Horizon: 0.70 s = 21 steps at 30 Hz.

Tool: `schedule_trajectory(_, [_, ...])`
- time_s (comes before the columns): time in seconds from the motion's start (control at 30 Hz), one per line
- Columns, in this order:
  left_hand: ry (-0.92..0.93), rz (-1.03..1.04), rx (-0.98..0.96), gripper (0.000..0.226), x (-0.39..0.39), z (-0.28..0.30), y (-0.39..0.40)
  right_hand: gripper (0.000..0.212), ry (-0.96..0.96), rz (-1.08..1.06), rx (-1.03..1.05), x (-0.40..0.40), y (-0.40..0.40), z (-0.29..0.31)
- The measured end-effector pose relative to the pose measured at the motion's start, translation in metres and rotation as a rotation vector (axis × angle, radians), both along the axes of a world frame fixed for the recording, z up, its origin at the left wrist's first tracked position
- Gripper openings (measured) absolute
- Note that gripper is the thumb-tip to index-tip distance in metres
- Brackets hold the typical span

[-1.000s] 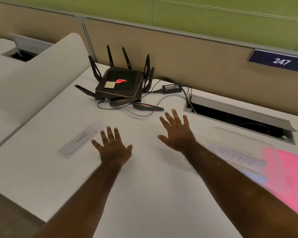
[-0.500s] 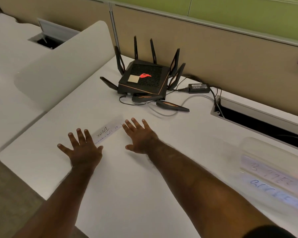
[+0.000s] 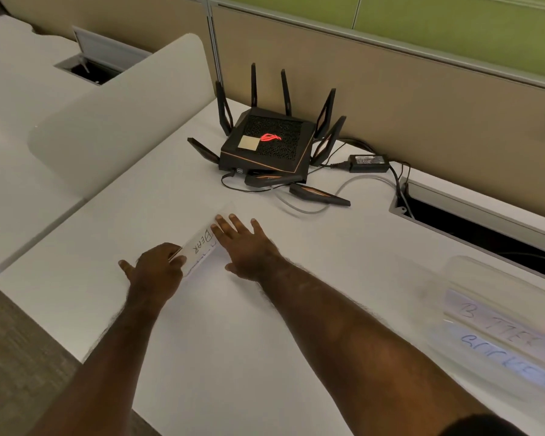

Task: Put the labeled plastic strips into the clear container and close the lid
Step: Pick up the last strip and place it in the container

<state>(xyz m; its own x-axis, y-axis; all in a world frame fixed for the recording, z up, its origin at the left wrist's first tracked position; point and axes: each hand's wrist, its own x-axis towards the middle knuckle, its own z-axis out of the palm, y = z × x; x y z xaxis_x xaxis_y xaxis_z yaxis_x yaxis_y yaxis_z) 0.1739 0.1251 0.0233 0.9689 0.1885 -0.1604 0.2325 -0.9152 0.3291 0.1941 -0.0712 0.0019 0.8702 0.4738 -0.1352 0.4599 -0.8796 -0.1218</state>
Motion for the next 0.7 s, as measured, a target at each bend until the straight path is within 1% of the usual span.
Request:
schedule_trajectory(0.07, [-0.006, -0.013, -0.117, 0.014, -0.002, 0.012, -0.005, 0.093, -0.067, 0.009, 0.032, -0.003, -0.013, 0.004])
schedule_trajectory(0.17, [-0.006, -0.031, -0.414, 0.010, -0.011, 0.034, -0.014, 0.084, -0.145, -0.005, 0.093, -0.008, -0.037, 0.013])
schedule_trajectory(0.27, [0.121, -0.054, -0.640, 0.017, -0.016, 0.053, -0.023, 0.074, -0.222, -0.018, 0.124, -0.015, -0.065, 0.023])
schedule_trajectory(0.33, [0.243, -0.105, -0.721, 0.015, -0.018, 0.064, -0.031, 0.071, -0.268, -0.024, 0.118, -0.022, -0.086, 0.029])
schedule_trajectory(0.4, [0.335, -0.164, -0.753, 0.018, -0.019, 0.071, -0.039, 0.067, -0.284, -0.028, 0.119, -0.030, -0.106, 0.034])
schedule_trajectory(0.5, [0.385, -0.221, -0.770, 0.018, -0.019, 0.074, -0.056, 0.065, -0.299, -0.044, 0.116, -0.047, -0.137, 0.041])
schedule_trajectory(0.6, [0.295, -0.285, -0.688, 0.018, -0.018, 0.072, -0.080, 0.063, -0.288, -0.091, 0.113, -0.067, -0.169, 0.046])
schedule_trajectory(0.7, [0.180, -0.406, -0.594, 0.033, -0.018, 0.070, -0.108, 0.058, -0.260, -0.201, 0.142, -0.091, -0.201, 0.051])
